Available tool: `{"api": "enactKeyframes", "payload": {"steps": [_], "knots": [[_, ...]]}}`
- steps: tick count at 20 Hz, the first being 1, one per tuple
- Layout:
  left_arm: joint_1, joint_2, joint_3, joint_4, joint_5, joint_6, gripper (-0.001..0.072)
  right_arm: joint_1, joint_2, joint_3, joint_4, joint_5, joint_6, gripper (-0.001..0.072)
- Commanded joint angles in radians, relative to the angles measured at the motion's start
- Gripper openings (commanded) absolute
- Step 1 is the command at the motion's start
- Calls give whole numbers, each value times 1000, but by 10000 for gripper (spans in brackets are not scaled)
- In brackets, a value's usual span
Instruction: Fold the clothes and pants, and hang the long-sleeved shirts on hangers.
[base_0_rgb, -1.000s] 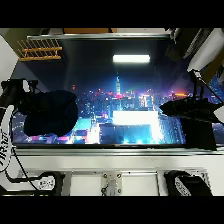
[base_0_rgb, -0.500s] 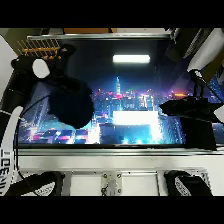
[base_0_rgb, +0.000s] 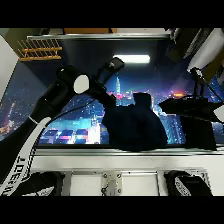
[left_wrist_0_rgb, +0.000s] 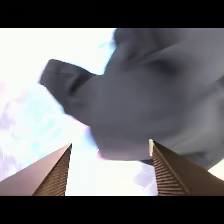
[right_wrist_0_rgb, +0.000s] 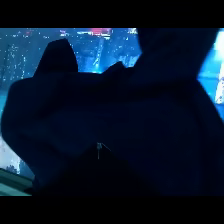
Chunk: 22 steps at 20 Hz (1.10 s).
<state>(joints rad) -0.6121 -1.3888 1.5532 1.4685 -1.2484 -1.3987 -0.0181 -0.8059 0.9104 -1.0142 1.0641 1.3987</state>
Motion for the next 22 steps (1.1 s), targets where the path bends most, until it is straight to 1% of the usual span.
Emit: {"api": "enactKeyframes", "payload": {"steps": [1, 4, 5, 7, 8, 10, 14, 16, 17, 19, 22], "knots": [[175, -2, -97, -148, 22, -140, 516, 0, -1, 1, -6, -2, 0, 15], [363, 2, -303, -406, 23, -139, 516, 0, -1, 1, -6, -2, 0, 15], [407, 2, -380, -478, 24, -134, 516, 0, -1, 1, -6, -2, 0, 15], [437, 2, -516, -555, 29, -90, 516, 0, -1, 1, -6, -2, 0, 15], [426, 2, -570, -554, 33, -85, 516, 0, -1, 1, -6, -2, 0, 15], [359, 2, -653, -553, 57, -74, 516, 0, -1, 1, -6, -2, 0, 15], [138, 2, -723, -552, 176, -75, 515, 0, -1, 1, -5, -2, 2, 15], [41, -15, -708, -550, 222, -86, 515, 0, -1, 1, -5, -2, 3, 15], [8, -37, -685, -543, 220, -101, 515, 0, -1, 1, -5, -2, 3, 15], [-35, -101, -627, -544, 201, -122, 515, 0, -1, 1, -5, -2, 3, 15], [-63, -189, -538, -543, 171, -137, 515, 0, -1, 1, -5, -2, 3, 15]]}}
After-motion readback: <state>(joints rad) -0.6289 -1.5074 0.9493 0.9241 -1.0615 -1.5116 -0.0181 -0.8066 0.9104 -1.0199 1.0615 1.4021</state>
